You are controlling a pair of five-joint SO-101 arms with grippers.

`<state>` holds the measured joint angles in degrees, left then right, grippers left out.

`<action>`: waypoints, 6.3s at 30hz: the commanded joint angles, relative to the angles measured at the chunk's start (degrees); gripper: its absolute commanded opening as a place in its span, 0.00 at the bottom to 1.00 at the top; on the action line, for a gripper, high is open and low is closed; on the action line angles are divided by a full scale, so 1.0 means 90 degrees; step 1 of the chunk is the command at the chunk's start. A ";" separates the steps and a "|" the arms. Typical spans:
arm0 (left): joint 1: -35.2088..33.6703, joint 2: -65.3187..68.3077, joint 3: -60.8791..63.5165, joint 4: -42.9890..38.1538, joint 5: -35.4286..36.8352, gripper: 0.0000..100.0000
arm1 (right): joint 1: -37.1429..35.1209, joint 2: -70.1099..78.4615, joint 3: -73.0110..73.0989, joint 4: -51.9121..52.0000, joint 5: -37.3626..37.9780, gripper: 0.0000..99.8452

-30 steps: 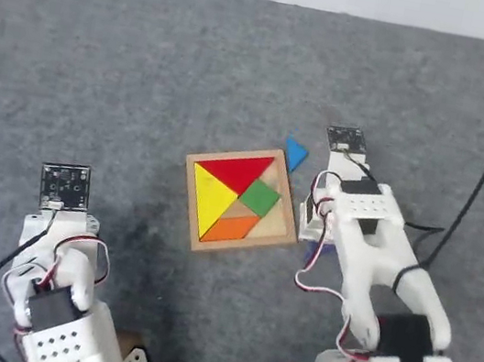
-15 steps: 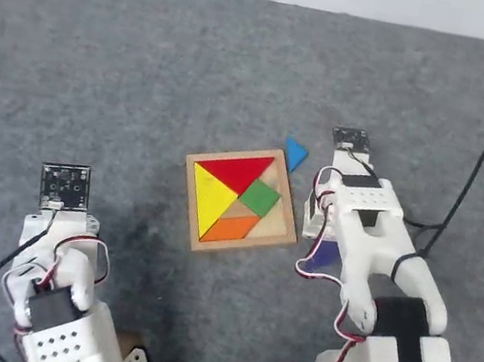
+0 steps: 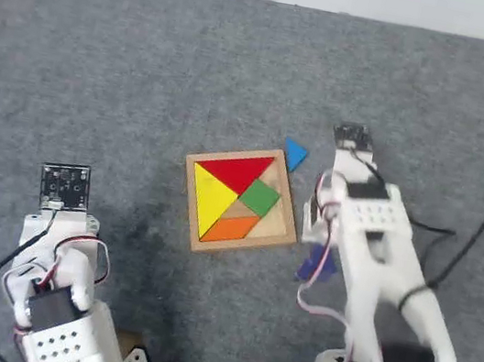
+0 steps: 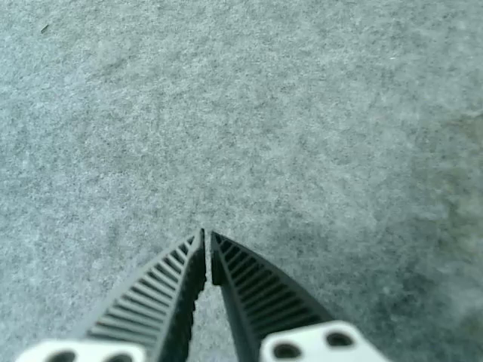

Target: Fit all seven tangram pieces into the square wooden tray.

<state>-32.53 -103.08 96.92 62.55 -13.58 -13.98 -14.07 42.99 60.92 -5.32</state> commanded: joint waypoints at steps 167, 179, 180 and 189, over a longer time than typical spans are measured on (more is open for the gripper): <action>0.0000 -0.0098 -0.0054 0.0020 -0.0078 0.02 | -0.0523 0.6403 -0.8400 0.1118 0.1319 0.20; 0.0000 -0.0098 -0.0054 0.0020 -0.0078 0.02 | -0.0171 0.6403 -0.8400 0.1118 0.1319 0.04; 0.0000 -0.0098 -0.0054 0.0020 -0.0078 0.02 | -0.0181 0.6393 -0.8400 0.1118 0.1319 0.04; 0.0000 -0.0098 -0.0054 0.0020 -0.0078 0.02 | -0.0200 0.5553 -0.8400 0.1705 0.1377 0.04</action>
<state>-32.53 -103.08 96.92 62.55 -13.58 -16.09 43.52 -29.36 73.93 5.85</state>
